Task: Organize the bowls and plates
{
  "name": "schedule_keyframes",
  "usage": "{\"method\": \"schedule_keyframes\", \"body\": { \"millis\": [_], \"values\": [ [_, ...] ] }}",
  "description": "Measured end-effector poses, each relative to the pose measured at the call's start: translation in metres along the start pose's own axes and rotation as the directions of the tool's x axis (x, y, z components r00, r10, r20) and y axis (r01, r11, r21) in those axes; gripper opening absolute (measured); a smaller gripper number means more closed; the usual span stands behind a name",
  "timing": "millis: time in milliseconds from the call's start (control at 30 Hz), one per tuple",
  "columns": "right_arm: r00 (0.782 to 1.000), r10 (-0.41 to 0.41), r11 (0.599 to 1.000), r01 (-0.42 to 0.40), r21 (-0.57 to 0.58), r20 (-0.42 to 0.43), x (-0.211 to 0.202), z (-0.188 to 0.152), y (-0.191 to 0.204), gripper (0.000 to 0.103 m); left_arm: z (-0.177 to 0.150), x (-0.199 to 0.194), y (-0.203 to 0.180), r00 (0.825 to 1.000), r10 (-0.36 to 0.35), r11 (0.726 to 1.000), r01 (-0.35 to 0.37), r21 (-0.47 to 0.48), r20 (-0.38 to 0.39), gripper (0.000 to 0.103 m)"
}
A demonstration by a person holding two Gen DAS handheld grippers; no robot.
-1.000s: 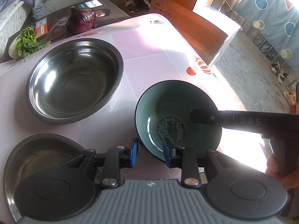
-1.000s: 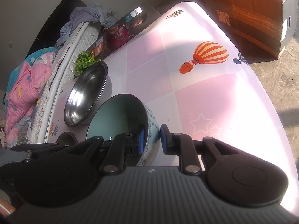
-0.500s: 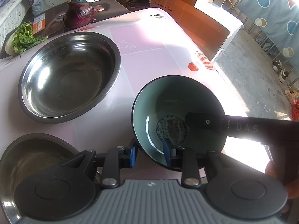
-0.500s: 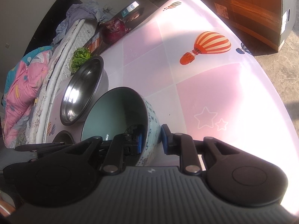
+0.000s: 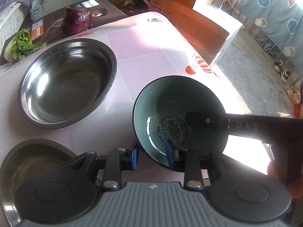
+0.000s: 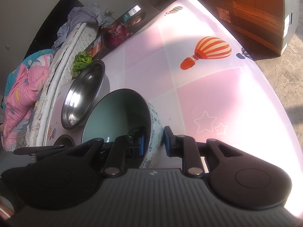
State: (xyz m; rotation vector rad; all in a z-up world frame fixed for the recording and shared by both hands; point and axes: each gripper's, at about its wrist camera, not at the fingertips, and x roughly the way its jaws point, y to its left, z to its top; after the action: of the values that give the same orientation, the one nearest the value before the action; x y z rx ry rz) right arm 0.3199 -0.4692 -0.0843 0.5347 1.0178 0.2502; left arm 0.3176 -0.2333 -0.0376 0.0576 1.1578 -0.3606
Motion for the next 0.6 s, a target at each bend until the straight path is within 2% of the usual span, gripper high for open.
{"method": "schedule_keyframes", "body": {
  "millis": [600],
  "values": [
    [1.000,0.004,1.000,-0.004,-0.002,0.022,-0.010,0.006,0.006,0.019,0.001,-0.013,0.000,1.000,-0.005,1.000,0.005,0.004,0.028,0.030]
  ]
}}
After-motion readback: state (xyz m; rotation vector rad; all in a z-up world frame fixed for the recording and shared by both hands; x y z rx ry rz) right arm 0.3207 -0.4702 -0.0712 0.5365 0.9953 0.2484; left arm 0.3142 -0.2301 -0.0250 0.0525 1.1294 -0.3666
